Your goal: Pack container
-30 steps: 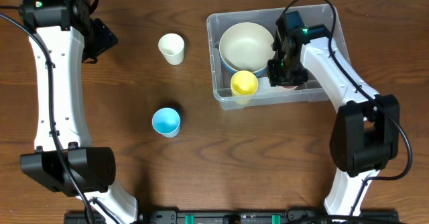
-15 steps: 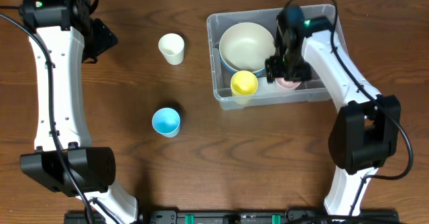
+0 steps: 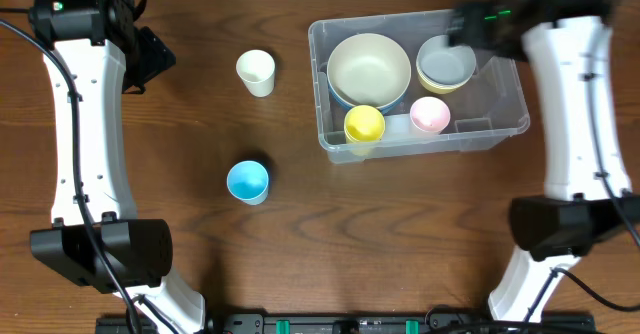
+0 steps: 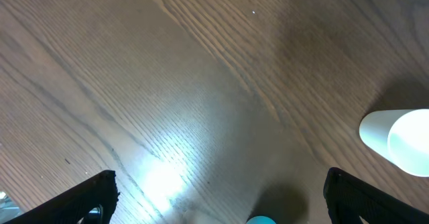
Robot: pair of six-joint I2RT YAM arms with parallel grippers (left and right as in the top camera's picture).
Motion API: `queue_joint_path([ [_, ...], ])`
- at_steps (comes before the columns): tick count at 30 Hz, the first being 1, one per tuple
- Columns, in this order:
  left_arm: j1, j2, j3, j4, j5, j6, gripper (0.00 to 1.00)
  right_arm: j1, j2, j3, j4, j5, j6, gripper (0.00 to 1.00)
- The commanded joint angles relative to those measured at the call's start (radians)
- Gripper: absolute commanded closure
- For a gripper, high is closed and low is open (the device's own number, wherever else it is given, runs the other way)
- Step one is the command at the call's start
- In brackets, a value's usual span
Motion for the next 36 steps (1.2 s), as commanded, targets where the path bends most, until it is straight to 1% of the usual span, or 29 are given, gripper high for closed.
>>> queue_joint_path([
  [1,0.000,0.012,-0.007,0.004,-0.010,0.010,0.02,-0.117,-0.005,-0.003,-0.032,0.062,0.116,0.01],
  [4,0.000,0.012,-0.007,0.008,-0.009,0.010,0.02,-0.219,-0.005,-0.039,-0.035,0.061,0.145,0.01],
  [8,0.000,0.012,-0.007,-0.006,-0.005,0.022,0.02,-0.319,-0.005,-0.094,-0.035,0.054,0.183,0.01],
  [9,-0.001,0.012,-0.007,-0.011,0.008,0.051,0.02,-0.338,-0.005,-0.108,-0.034,0.040,0.189,0.01],
  [11,-0.003,0.012,-0.012,-0.018,0.089,0.150,0.02,-0.377,-0.005,-0.146,-0.026,0.016,0.189,0.01],
  [14,-0.003,0.012,-0.027,-0.019,0.201,0.239,0.02,-0.413,-0.005,-0.202,0.000,0.017,0.189,0.01],
  [17,-0.002,0.012,-0.051,-0.016,0.207,0.247,0.02,-0.434,-0.005,-0.252,0.024,0.017,0.189,0.01],
  [22,-0.002,0.012,-0.107,-0.008,0.206,0.247,0.02,-0.438,-0.005,-0.278,0.024,0.017,0.188,0.01],
  [24,-0.002,0.012,-0.132,0.038,0.206,0.247,0.02,-0.438,-0.005,-0.278,0.025,0.017,0.188,0.01],
  [28,-0.003,0.012,-0.182,0.207,0.212,0.248,0.02,-0.438,-0.005,-0.278,0.025,0.017,0.188,0.01],
  [31,-0.003,0.018,-0.190,0.278,0.314,0.300,0.02,-0.438,-0.005,-0.278,0.025,0.017,0.188,0.01],
  [33,-0.008,0.027,-0.190,0.315,0.393,0.314,0.02,-0.438,-0.005,-0.278,0.026,0.017,0.188,0.01],
  [36,-0.036,0.054,-0.189,0.358,0.405,0.314,0.02,-0.438,-0.005,-0.278,0.026,0.017,0.188,0.01],
])
